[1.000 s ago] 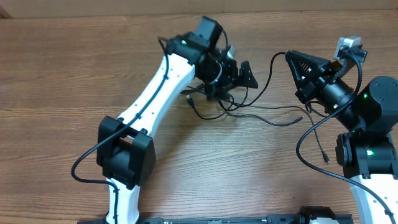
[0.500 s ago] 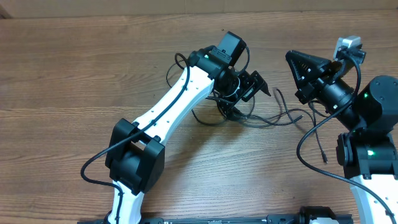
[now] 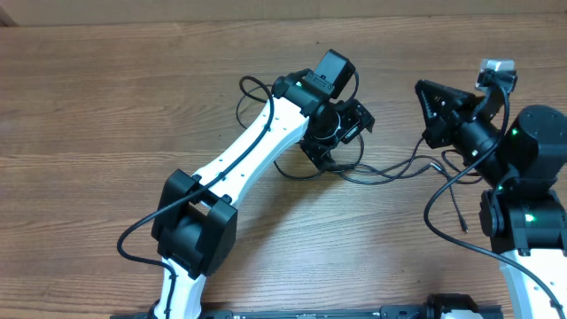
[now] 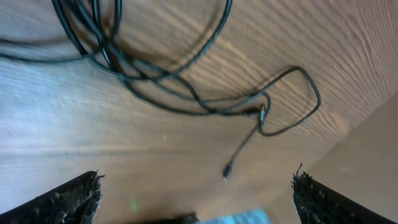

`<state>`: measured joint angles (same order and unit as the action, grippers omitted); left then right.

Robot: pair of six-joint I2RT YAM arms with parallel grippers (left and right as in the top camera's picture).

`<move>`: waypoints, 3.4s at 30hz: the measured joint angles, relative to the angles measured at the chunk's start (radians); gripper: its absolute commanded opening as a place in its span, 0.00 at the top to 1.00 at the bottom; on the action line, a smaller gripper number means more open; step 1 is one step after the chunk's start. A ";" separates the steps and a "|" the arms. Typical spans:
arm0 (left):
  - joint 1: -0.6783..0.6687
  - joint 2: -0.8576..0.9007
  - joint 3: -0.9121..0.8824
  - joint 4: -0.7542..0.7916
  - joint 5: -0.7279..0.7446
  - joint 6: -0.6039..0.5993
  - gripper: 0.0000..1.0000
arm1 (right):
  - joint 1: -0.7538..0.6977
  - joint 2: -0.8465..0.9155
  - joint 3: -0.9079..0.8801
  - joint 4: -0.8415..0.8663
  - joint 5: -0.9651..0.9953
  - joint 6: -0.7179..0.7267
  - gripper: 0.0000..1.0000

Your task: Untangle cables

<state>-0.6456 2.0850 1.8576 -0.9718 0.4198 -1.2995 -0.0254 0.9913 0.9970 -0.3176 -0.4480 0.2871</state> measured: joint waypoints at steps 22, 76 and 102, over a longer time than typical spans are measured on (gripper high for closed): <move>0.037 0.000 0.000 -0.041 -0.246 0.373 0.00 | 0.000 0.266 0.002 -0.201 0.240 0.001 0.53; 0.037 0.000 0.000 -0.071 -0.354 0.388 0.00 | -0.001 0.822 -0.004 -0.085 0.492 0.105 0.75; 0.038 0.000 0.000 -0.084 -0.186 0.636 0.00 | -0.001 0.784 0.011 -0.042 0.089 0.090 0.96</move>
<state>-0.6079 2.0850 1.8572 -1.0554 0.2340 -0.6632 -0.0265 1.7748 1.0080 -0.3599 -0.3588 0.3771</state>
